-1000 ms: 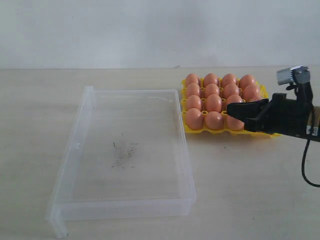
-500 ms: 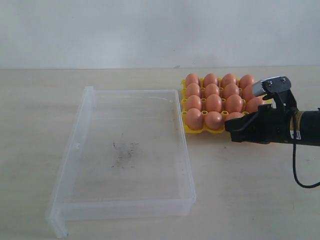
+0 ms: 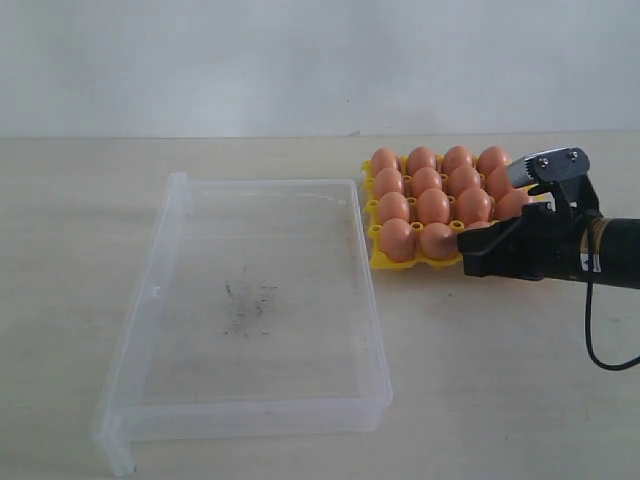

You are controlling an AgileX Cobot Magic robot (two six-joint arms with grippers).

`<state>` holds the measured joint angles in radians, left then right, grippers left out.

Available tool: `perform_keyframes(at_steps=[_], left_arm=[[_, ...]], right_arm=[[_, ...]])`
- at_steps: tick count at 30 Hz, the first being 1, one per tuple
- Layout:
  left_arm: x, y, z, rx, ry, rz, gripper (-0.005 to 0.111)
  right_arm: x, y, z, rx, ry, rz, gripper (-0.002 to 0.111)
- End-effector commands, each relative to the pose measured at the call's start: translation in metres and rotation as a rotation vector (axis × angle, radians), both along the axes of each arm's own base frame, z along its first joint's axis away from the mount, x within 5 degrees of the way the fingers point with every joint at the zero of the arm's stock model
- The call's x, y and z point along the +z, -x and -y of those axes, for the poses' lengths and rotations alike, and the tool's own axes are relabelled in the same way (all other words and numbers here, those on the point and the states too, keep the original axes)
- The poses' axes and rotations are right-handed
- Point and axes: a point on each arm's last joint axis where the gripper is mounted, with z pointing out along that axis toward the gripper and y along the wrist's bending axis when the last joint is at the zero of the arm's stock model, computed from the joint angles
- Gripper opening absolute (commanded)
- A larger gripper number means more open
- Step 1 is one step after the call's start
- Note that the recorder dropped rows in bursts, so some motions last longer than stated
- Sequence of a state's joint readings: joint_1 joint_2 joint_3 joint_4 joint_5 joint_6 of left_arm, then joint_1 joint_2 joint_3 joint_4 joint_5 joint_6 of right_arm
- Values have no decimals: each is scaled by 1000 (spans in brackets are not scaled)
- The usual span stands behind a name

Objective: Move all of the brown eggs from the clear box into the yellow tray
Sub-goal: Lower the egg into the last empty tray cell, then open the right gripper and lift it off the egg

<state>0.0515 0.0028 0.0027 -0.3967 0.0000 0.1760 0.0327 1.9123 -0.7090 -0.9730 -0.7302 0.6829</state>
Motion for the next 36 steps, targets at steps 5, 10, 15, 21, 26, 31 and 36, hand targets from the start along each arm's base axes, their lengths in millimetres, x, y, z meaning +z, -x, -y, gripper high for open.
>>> perform_keyframes(at_steps=[5,10,15,21,26,31,36], left_arm=[[1,0,0,-4,-3,5,4],[1,0,0,-4,-3,5,4],[1,0,0,-4,-3,5,4],[1,0,0,-4,-3,5,4],[1,0,0,-4,-3,5,4],[1,0,0,-4,-3,5,4],[1,0,0,-4,-3,5,4]], right_arm=[[15,-1,0,6,-1,64,0],[31,4,-8,84,-73,94,0],[30,12,-20,171,-86,44,0],[28,15,-41,198,-32,63,0],[21,9,-33,79,86,52,0],[25,6,-33,62,69,94,0],[36,7,-41,113,-58,171,0]])
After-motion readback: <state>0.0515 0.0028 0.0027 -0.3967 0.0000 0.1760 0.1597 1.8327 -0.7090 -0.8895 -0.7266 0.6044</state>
